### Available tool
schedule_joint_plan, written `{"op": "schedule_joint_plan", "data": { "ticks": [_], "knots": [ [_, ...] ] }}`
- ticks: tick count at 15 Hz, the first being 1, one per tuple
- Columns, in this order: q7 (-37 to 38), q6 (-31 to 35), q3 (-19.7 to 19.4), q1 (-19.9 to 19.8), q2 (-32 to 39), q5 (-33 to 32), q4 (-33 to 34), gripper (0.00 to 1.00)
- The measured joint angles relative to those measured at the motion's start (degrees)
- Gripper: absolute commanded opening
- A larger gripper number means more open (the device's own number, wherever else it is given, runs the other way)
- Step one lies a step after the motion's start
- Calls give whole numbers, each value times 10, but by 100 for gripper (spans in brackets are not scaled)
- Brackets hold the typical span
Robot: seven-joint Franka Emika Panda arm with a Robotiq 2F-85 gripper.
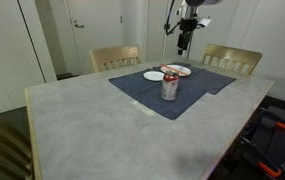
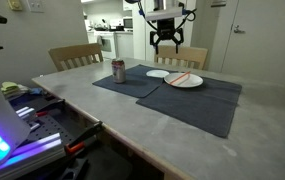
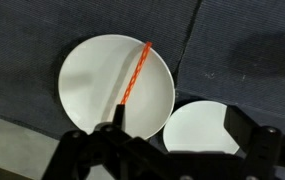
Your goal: Take the straw from the white plate and put it in the can
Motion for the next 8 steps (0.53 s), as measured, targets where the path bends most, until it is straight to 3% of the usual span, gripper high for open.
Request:
{"op": "schedule_joint_plan", "data": {
  "ticks": [8],
  "knots": [
    [-11, -9, 23, -44, 150, 13, 146, 100]
  ]
}}
